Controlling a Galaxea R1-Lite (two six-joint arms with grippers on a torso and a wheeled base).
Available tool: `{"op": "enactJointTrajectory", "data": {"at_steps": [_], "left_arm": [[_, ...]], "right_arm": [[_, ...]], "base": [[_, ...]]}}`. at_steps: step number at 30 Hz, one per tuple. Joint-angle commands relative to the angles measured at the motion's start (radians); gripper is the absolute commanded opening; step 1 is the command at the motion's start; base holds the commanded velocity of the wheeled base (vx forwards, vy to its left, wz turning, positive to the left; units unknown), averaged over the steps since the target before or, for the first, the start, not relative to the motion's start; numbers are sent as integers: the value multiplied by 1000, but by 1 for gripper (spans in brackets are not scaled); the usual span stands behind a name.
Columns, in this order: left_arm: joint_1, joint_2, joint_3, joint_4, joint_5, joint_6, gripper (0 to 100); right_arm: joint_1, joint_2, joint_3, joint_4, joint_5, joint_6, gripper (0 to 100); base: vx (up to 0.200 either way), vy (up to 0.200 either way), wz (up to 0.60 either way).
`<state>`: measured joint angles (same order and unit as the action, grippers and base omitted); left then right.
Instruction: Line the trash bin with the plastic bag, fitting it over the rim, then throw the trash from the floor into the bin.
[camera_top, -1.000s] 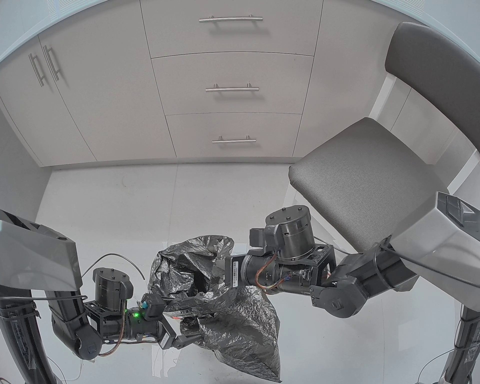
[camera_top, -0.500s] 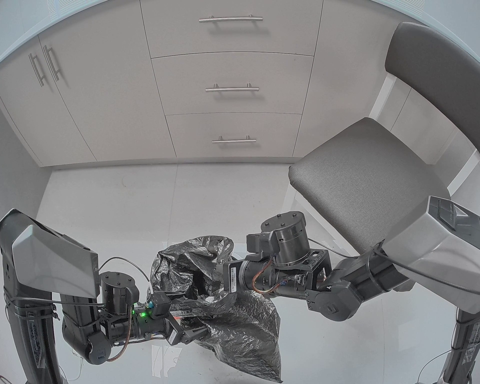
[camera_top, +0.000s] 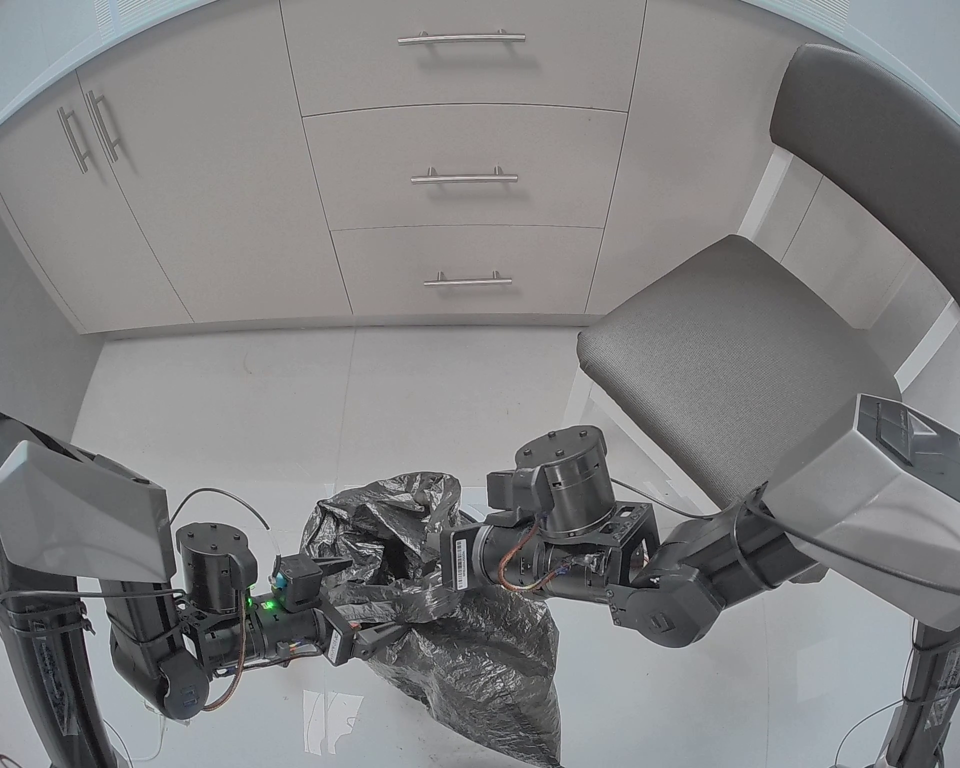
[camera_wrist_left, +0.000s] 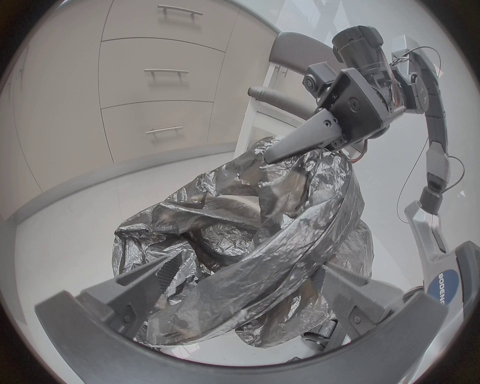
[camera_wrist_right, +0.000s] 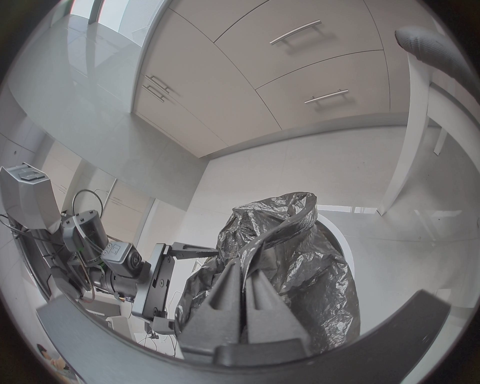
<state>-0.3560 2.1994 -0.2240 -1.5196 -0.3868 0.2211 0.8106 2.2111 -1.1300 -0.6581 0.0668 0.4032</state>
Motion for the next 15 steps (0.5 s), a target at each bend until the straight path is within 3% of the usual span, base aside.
{"op": "enactJointTrajectory", "data": {"at_steps": [1,15], "left_arm": [[3,-36,-1,-1,0,0,100],[-3,-66,14,-1,6,3,100]], "right_arm": [[5,-7,3,0,1,0,0],[15,-13,4,2,1,0,0]], "base": [[0,0,0],[0,0,0]]}}
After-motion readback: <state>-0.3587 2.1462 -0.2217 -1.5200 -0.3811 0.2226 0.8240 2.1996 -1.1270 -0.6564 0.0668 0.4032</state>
